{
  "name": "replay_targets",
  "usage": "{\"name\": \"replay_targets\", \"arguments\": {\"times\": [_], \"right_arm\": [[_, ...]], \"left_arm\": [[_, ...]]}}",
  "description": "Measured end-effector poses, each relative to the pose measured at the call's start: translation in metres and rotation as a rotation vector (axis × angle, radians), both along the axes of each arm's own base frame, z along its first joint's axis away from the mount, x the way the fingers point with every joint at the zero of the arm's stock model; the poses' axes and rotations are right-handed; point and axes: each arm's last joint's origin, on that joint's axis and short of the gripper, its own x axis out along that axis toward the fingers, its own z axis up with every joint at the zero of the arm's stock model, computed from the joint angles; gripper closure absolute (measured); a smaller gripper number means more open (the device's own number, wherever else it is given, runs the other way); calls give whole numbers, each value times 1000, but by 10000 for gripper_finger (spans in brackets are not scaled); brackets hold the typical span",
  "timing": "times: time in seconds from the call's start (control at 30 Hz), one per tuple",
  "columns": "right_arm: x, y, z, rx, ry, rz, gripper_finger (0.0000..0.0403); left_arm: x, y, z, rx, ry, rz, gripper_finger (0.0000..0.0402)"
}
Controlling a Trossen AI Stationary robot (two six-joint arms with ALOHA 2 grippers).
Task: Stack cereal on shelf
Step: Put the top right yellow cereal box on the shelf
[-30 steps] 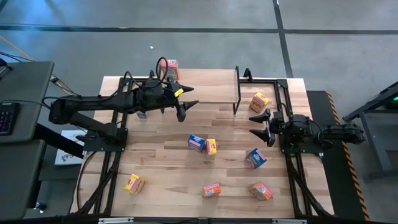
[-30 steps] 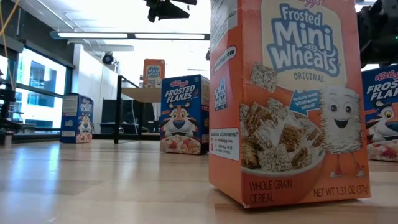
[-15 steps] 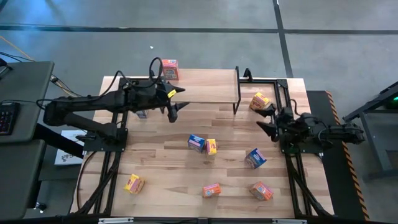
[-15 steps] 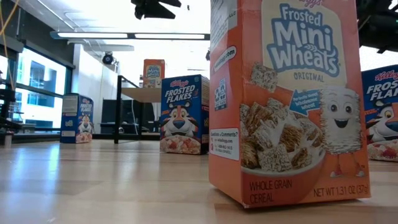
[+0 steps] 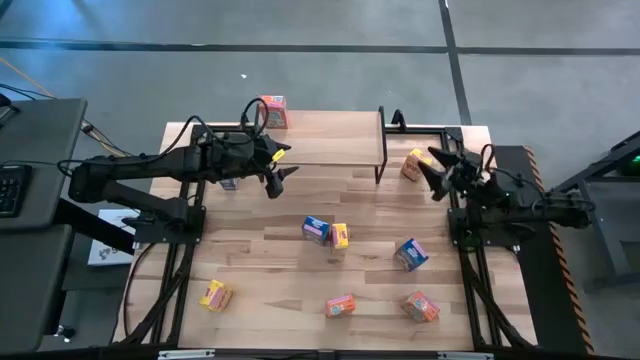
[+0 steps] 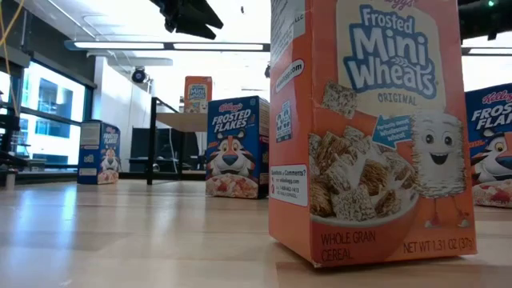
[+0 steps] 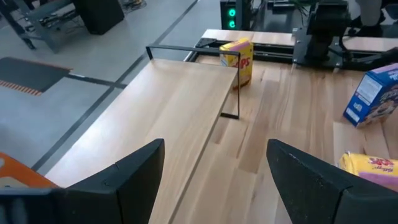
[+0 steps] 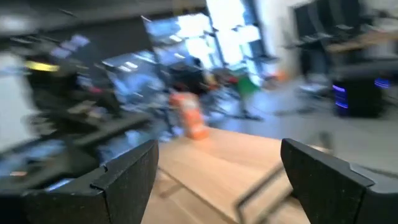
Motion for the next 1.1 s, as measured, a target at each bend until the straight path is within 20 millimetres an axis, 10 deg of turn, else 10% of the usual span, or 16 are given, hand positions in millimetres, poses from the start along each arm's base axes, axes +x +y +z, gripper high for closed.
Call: {"name": "replay_targets", "arguments": {"times": [0.47, 1.1], "right_arm": [[11, -6, 62, 112, 568, -168, 73], [42, -89, 61, 510, 1088, -110, 73]], "left_arm": [[0, 1, 1, 37, -2, 15, 128], [1, 1, 2, 58, 3, 6, 128]]}}
